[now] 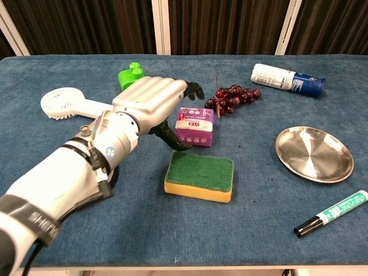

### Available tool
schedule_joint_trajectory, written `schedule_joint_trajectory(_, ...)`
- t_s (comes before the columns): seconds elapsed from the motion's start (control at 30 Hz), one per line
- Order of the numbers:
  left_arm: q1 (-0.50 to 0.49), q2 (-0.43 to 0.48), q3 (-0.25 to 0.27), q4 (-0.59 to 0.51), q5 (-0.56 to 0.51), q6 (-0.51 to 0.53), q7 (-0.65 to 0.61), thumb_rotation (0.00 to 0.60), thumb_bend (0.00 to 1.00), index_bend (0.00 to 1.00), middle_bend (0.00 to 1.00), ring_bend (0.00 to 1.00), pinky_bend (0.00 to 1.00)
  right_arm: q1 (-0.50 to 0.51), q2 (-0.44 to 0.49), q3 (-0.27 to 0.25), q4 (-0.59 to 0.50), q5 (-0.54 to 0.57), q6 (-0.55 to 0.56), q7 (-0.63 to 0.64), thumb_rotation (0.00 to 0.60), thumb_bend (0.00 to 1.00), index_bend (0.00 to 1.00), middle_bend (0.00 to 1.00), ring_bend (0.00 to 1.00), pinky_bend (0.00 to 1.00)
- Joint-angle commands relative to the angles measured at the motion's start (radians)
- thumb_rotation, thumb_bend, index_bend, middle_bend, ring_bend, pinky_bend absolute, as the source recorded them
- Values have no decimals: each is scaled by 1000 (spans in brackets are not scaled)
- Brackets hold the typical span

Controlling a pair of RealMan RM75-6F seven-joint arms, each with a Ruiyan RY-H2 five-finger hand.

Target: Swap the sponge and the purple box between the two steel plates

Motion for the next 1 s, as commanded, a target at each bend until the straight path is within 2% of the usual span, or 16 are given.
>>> schedule_joint_trajectory(0.03, -39, -28, -26, 74, -44, -19, -15, 600, 110, 208, 208, 185, 213, -1, 2, -1, 2, -4, 0, 4, 600, 212, 0, 0, 0, 45)
schedule_joint_trajectory(0.27, -67, -49, -18, 138, -61, -6, -41, 600, 110, 209, 210, 179, 213, -6, 7, 0, 2, -10, 4, 11, 600, 212, 0, 0, 0, 45)
schedule_joint_trajectory(0.43, -77, -69, -32, 150, -121, -10, -40, 600, 151, 280, 304, 273, 213, -11, 8, 6, 4, -7, 10, 19, 600, 212, 0, 0, 0, 44)
schedule_joint_trajectory(0.6, -89, -79, -46, 161, -149, 2, -57, 600, 181, 316, 333, 296, 213, -12, 9, 8, 6, -10, 11, 22, 600, 212, 0, 0, 0, 44)
schedule_joint_trajectory(0.73, -95, -86, -49, 156, -142, 27, -93, 600, 226, 406, 444, 385, 244, -13, 7, 13, 7, -7, 11, 20, 600, 212, 0, 0, 0, 44)
schedule_joint_trajectory(0.87, -83, -67, -33, 109, -115, 68, -121, 600, 370, 489, 529, 459, 310, -17, 5, 16, 8, -5, 14, 17, 600, 213, 0, 0, 0, 44)
schedule_joint_trajectory(1.0, -44, 5, 7, -19, -78, 125, -111, 600, 414, 517, 555, 484, 346, -18, 2, 19, 8, -1, 11, 10, 600, 212, 0, 0, 0, 44)
